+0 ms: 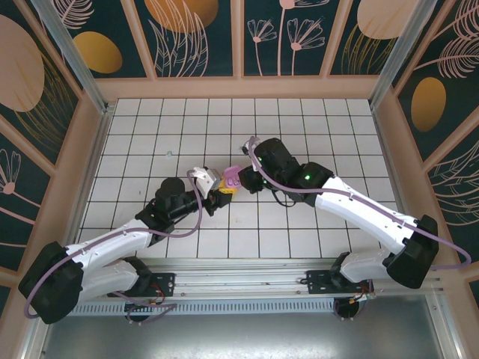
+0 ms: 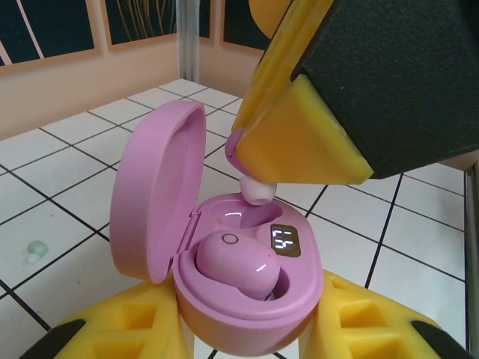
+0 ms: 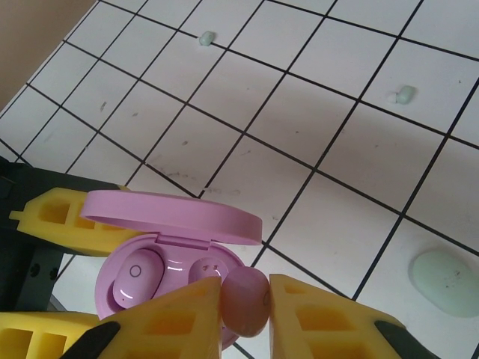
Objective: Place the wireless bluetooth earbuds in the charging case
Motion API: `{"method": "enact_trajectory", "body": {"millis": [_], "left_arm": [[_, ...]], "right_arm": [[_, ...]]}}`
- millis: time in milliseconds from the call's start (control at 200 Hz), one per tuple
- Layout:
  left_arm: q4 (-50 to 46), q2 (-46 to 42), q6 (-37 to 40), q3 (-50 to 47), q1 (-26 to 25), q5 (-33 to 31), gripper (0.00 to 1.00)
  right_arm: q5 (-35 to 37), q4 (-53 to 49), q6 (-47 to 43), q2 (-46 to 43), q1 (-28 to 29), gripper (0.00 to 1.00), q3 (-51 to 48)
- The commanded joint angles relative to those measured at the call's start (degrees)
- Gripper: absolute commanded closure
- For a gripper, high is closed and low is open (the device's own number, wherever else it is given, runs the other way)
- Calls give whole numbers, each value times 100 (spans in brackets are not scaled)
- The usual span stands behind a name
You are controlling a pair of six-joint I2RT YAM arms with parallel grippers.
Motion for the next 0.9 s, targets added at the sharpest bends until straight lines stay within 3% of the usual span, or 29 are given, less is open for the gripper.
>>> {"method": "enact_trajectory", "body": {"millis": [0, 535, 896], "left_arm": [[231, -98, 15, 159, -33, 90, 94], [231, -3, 15, 213, -48, 85, 94], [222, 6, 49, 234, -55, 66, 94]], "right_arm": [[-44, -125, -166, 45, 36, 79, 137], [-351, -323, -290, 277, 71, 78, 198], [-475, -385, -291, 309, 101, 71, 271]]}}
